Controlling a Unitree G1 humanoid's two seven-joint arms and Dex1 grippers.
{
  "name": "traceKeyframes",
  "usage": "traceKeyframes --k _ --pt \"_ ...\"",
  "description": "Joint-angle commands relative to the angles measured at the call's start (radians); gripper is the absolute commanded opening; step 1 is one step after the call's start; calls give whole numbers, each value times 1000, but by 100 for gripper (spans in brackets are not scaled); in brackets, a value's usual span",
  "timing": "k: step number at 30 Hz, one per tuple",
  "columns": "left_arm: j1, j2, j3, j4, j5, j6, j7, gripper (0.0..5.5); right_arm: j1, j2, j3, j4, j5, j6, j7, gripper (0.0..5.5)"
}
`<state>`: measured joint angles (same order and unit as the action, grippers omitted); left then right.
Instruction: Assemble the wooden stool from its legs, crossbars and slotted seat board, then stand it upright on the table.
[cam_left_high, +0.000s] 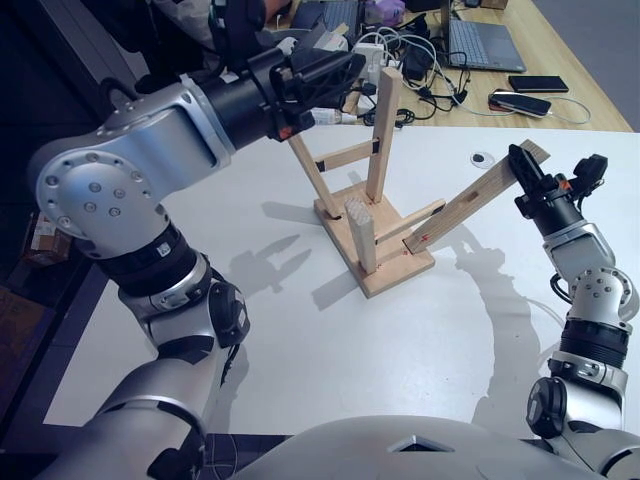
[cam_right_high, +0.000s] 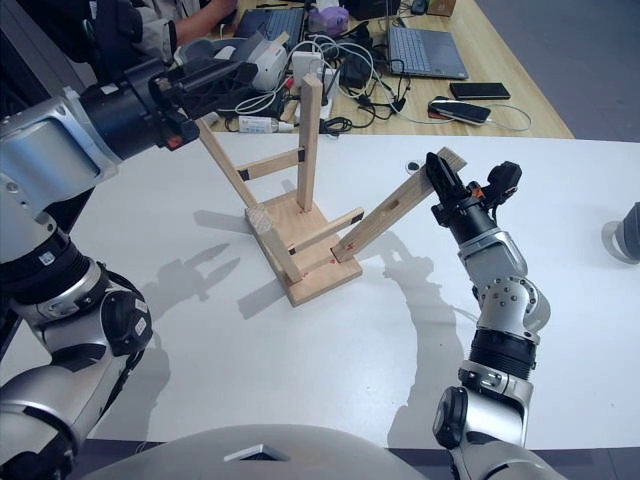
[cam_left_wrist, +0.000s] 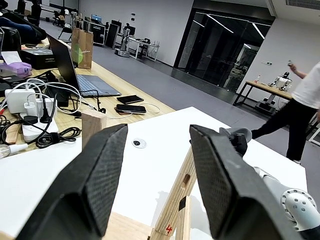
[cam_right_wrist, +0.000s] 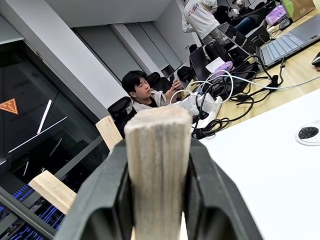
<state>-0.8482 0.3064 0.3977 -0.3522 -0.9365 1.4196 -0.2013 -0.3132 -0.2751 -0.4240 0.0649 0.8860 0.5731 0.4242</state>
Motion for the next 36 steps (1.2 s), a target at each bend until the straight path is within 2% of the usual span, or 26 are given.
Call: traceKeyframes --k 1,9,25,36 --pt "10 4 -10 -8 -8 -8 10 226 39 10 78 -108 -65 -13 -13 100" --pt "19 4 -17 -10 -15 -24 18 226 75 20 223 -243 -175 -58 -3 100" --pt "48 6 -24 -33 -30 -53 43 226 157 -36 301 -376 -284 -107 9 100" --pt "62 16 -49 -37 -26 -76 45 226 175 -125 451 -420 -443 -205 80 100"
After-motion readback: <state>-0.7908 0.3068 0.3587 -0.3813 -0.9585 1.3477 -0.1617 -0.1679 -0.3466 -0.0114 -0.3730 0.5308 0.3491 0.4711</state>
